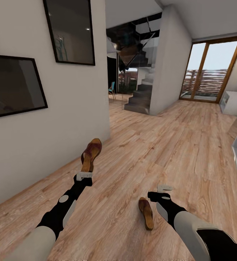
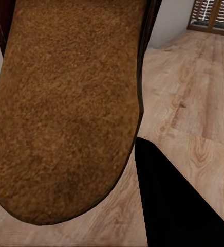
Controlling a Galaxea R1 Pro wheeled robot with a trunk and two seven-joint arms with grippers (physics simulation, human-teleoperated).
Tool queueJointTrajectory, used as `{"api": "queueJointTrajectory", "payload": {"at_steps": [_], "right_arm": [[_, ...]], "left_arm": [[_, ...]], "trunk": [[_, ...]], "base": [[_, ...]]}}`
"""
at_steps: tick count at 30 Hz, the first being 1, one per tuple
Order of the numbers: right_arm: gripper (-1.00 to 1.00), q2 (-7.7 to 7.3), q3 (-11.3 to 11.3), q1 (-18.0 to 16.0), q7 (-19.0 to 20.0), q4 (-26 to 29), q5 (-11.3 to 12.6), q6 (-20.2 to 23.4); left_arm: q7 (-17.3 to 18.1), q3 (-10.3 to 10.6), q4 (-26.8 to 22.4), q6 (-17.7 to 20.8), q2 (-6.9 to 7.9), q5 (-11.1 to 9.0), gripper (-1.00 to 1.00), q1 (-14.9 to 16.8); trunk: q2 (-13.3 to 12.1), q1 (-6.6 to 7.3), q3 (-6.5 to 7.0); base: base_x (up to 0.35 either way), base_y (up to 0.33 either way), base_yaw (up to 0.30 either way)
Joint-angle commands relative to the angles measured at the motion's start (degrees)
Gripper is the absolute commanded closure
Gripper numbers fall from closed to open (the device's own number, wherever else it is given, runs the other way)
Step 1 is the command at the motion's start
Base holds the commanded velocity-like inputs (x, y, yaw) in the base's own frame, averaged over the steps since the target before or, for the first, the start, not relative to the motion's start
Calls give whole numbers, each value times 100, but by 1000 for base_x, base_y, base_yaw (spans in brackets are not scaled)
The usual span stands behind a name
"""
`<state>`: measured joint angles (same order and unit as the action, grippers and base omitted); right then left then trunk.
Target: Pick up the two gym shoes and the two sandals from the corridor floor and place them onto the hallstand (shoe rack) in the corridor, making sure they are on the rack and not on the floor. Arrange them so the two gym shoes are next to each other and the two sandals are next to each other.
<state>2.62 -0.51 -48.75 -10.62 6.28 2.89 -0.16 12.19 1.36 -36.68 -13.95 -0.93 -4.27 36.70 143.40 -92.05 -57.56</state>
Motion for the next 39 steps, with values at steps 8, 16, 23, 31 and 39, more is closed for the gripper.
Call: {"api": "queueJointTrajectory", "payload": {"at_steps": [8,16,23,31,39], "right_arm": [[-100,64,6,-3,-10,-465,18,-2],[-100,124,4,-3,-10,-485,15,-2],[-100,125,1,-3,-10,-486,13,-2],[-100,125,-2,-3,-12,-480,16,-2],[-100,125,-10,-3,-18,-478,55,-2]], "left_arm": [[20,5,3,-11,-2,-30,100,4],[20,5,3,-11,-1,-30,100,4],[20,5,3,-11,0,-30,100,4],[20,8,3,-11,-2,-30,100,4],[20,5,3,-11,-3,-30,100,4]], "trunk": [[14,-19,-257],[14,-19,-312],[15,-21,-340],[26,-42,-528],[37,-63,-769]], "base": [[0,0,74],[0,0,160],[0,0,33],[0,0,13],[0,0,74]]}}
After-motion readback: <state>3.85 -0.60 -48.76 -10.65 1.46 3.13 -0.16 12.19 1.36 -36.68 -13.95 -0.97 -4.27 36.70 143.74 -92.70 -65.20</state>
